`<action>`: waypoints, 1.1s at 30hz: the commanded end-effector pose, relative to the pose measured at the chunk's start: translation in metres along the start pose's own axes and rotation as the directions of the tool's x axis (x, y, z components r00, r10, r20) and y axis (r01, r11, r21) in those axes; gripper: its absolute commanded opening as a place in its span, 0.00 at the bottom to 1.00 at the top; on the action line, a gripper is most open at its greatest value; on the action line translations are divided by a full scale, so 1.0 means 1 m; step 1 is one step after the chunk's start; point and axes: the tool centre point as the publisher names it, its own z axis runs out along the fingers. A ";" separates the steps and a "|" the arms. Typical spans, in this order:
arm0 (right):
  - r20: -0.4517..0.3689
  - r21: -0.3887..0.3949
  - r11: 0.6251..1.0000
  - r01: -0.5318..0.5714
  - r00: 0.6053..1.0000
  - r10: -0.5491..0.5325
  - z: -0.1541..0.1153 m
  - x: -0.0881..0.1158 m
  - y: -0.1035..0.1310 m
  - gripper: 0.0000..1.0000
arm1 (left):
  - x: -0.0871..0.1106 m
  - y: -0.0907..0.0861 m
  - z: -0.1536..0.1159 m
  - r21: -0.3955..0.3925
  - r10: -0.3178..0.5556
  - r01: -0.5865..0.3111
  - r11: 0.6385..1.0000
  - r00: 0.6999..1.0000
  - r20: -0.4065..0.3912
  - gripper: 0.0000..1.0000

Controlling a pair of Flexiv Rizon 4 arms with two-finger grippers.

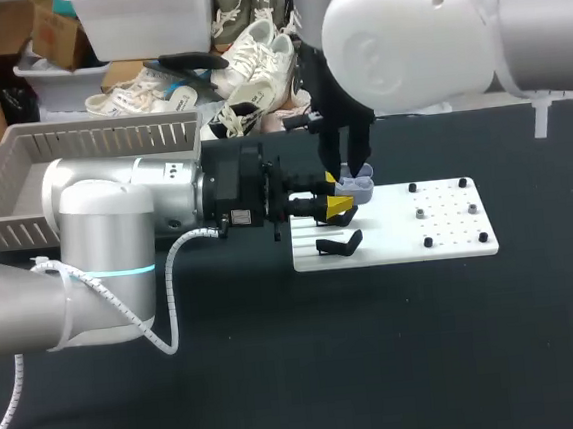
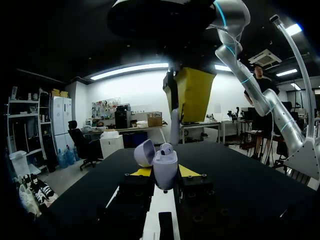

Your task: Pick up each earbud case from the left stands, insert the matching earbuds, close the lid, and place the case in the box.

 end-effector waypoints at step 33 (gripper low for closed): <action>0.010 0.005 1.000 -0.006 1.000 0.006 0.010 -0.008 -0.001 0.00 | 0.001 0.000 0.000 -0.001 0.001 -0.001 1.000 1.000 0.001 0.00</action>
